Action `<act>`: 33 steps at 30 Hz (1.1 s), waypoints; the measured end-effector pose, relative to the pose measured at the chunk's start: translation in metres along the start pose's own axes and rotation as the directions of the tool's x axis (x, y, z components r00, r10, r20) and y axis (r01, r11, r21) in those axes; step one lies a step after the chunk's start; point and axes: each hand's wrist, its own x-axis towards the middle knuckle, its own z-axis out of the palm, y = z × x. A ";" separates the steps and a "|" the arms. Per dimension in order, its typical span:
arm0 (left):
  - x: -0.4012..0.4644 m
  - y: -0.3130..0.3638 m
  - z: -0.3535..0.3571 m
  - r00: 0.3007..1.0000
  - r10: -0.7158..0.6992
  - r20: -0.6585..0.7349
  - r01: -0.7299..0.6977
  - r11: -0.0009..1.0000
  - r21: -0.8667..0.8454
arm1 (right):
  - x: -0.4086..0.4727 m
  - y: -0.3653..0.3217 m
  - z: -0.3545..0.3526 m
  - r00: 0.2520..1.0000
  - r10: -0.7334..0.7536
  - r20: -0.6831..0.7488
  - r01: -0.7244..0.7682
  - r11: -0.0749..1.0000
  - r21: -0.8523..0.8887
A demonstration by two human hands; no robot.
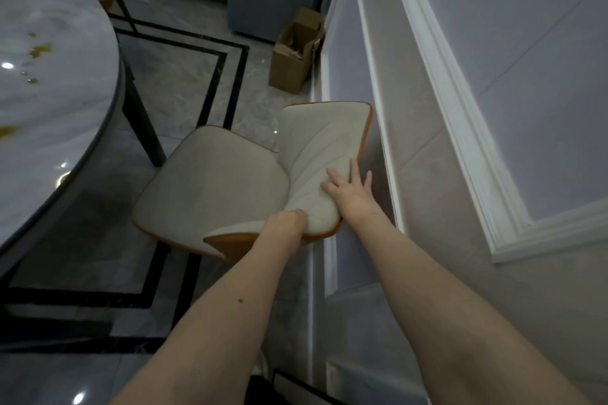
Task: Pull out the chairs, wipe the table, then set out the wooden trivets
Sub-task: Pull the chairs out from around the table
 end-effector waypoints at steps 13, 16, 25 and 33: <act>-0.074 -0.095 -0.021 0.984 -0.177 0.016 0.176 0.982 0.063 | -0.004 -0.115 -0.011 0.986 -0.160 -0.048 0.160 0.987 -0.011; -0.085 -0.115 -0.021 0.979 -0.204 0.005 0.202 0.973 0.110 | -0.005 -0.142 -0.016 0.988 -0.148 -0.046 0.148 0.989 -0.016; -0.106 -0.155 -0.023 0.956 -0.292 -0.023 0.292 0.954 0.072 | 0.009 -0.189 -0.027 0.973 -0.228 -0.043 0.226 0.973 -0.040; -0.099 -0.144 -0.058 0.920 -0.352 0.175 0.350 0.936 0.039 | 0.020 -0.182 -0.043 0.952 -0.292 -0.094 0.291 0.956 -0.025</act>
